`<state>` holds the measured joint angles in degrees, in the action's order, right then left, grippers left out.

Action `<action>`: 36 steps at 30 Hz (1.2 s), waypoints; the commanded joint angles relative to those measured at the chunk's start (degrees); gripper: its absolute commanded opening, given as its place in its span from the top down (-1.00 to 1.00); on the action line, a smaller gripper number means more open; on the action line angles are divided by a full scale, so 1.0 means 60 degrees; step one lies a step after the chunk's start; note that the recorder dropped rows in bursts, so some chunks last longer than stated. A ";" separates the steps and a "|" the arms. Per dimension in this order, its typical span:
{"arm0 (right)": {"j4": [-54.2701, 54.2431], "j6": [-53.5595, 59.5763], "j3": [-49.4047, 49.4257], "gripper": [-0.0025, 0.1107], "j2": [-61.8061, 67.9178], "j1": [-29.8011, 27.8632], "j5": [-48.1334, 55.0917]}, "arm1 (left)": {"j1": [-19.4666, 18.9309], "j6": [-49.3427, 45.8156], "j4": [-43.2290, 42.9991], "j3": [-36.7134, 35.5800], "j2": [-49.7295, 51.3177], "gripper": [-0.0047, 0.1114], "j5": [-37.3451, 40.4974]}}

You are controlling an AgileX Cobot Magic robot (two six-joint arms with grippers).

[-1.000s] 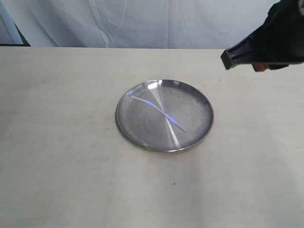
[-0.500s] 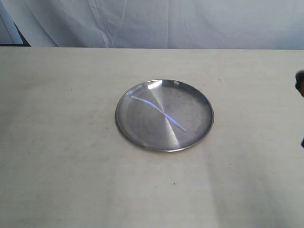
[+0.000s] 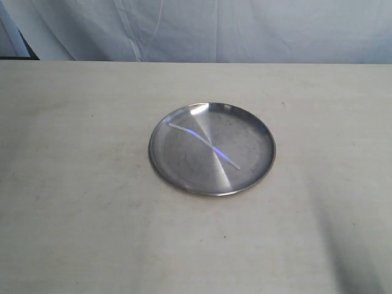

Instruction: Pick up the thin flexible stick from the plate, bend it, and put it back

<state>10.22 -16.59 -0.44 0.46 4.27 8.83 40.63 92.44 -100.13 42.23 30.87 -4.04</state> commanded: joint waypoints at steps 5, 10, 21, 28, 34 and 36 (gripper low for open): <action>-0.0068 -0.0007 0.0073 0.96 -0.0077 -0.0041 0.0150 | 0.0007 0.0008 0.0031 -0.0014 -0.0067 0.92 -0.0015; -0.0068 -0.0007 0.0073 0.96 -0.0077 -0.0041 0.0150 | 0.0007 -0.1519 0.0031 -0.0014 -0.0067 0.92 0.0309; -0.0068 -0.0007 0.0073 0.96 -0.0077 -0.0041 0.0150 | -0.2541 -0.0586 0.0746 -0.0551 -0.0543 0.92 -0.1807; -0.0068 -0.0007 0.0073 0.96 -0.0077 -0.0041 0.0150 | -0.6792 0.0254 0.1352 -0.3733 -0.2058 0.92 -0.4339; -0.0069 -0.0007 0.0073 0.96 -0.0077 -0.0041 0.0167 | -0.8474 0.0273 0.1532 -0.5883 -0.3931 0.92 -0.4042; -0.0069 -0.0007 0.0073 0.96 -0.0077 -0.0041 0.0167 | -0.8897 0.0293 0.1750 -0.6291 -0.4343 0.92 -0.4042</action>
<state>9.73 -16.67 -0.44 0.46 4.27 9.84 -9.66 93.58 -91.97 7.71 8.20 -28.68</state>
